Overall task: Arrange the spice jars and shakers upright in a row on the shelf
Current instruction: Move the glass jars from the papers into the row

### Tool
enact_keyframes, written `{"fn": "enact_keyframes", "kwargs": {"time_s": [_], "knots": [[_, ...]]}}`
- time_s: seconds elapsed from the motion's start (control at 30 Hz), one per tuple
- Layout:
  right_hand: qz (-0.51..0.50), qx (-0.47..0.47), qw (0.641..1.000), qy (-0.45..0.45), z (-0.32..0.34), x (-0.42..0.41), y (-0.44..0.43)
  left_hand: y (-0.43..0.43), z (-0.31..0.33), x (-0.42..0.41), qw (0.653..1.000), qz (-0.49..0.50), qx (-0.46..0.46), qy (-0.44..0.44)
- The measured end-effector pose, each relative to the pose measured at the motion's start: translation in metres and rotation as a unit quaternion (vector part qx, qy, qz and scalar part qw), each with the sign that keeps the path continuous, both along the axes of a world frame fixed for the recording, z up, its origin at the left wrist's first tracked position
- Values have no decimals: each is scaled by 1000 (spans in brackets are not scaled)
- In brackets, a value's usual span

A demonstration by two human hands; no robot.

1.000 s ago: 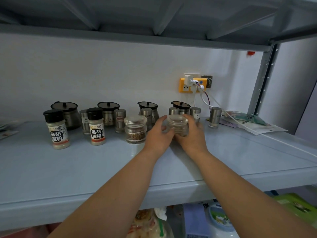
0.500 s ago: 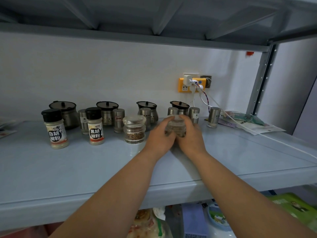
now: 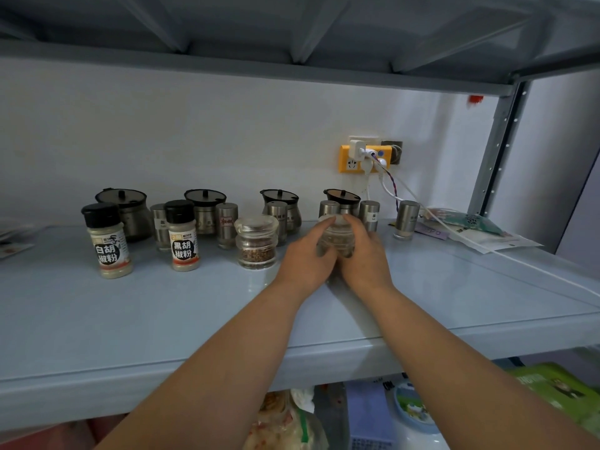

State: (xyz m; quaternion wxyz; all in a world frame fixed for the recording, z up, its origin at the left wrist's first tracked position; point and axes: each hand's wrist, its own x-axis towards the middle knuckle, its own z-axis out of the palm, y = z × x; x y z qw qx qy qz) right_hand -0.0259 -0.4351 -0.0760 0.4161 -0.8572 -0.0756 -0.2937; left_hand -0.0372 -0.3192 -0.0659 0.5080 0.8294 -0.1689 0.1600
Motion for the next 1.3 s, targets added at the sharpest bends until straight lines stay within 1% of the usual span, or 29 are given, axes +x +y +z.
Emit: {"fn": "enact_keyframes", "kwargs": {"time_s": [0.13,0.27,0.47,0.6,0.73,0.97,1.03,1.13,1.3], "knots": [[-3,-4,1000,-7,0,1,1,0,1,-3,999,26,17,-20],[-4,-8,1000,-2,0,0,1,0,0,-4,999,23,27,-19],[-4,-9,1000,-3,-3,5,0,1,0,-5,999,33,3,-12],[-14,-6,1000,14,-1,4,-1,0,2,-7,997,60,0,-47],[-51,-14,998,-33,5,-3,3,-1,3,-11,991,104,13,-84],[-76,-51,984,-153,6,-11,12,12,13,-29,988,131,-5,-83],[-65,-51,979,-184,7,-15,20,22,14,-33,986,144,-13,-81],[-16,-39,980,-192,13,-23,39,40,17,-38,981,177,-16,-83],[31,-14,983,-178,20,-37,82,77,22,-48,969,220,-43,-102]]}}
